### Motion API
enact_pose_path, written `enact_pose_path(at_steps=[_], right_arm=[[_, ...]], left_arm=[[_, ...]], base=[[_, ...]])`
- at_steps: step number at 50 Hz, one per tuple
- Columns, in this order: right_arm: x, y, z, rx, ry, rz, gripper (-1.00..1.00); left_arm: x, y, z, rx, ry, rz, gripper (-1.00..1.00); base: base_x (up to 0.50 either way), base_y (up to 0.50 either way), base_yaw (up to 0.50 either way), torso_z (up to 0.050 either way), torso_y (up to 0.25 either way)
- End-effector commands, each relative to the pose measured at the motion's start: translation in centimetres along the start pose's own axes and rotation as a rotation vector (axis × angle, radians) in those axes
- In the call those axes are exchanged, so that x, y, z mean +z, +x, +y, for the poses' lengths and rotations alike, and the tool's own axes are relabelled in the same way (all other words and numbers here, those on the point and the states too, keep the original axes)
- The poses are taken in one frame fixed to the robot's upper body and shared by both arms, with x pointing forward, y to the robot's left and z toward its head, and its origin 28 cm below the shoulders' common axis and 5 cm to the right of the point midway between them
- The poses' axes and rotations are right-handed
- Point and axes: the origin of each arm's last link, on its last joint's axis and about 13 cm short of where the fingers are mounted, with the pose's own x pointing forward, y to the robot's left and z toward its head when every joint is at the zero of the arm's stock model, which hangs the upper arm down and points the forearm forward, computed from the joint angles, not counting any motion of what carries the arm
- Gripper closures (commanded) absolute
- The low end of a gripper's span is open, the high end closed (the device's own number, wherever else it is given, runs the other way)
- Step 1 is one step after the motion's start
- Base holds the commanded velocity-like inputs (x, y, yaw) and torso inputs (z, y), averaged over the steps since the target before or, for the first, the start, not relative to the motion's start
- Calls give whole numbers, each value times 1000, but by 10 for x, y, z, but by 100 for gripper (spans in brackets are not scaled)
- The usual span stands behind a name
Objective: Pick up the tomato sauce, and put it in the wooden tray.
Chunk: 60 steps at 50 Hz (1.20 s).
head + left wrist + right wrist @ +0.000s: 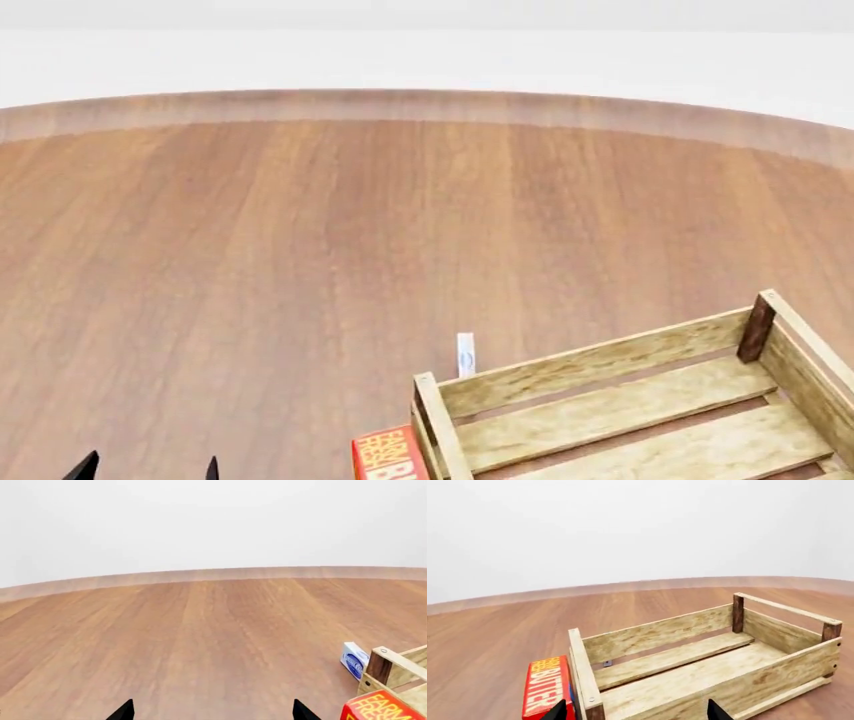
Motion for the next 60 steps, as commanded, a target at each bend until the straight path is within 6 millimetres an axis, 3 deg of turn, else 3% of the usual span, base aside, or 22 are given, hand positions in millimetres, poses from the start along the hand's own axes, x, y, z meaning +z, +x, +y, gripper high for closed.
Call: enact_pose_path(at_steps=[1,20,60], right_arm=[[-8,-26,-4,-24,18,15,-100],[-31,-41,-4,-107,24,28,-100],[-57,-35,-4,-62,-33,163,-100]], left_arm=[[1,-1,0,14,-7,-17,-100],[0,-1,1,18,-5,-15,-100],[-1,-1,1,18,-4,-19,-100]], base=[[0,0,0,0,0],[0,0,0,0,0],[0,0,0,0,0]])
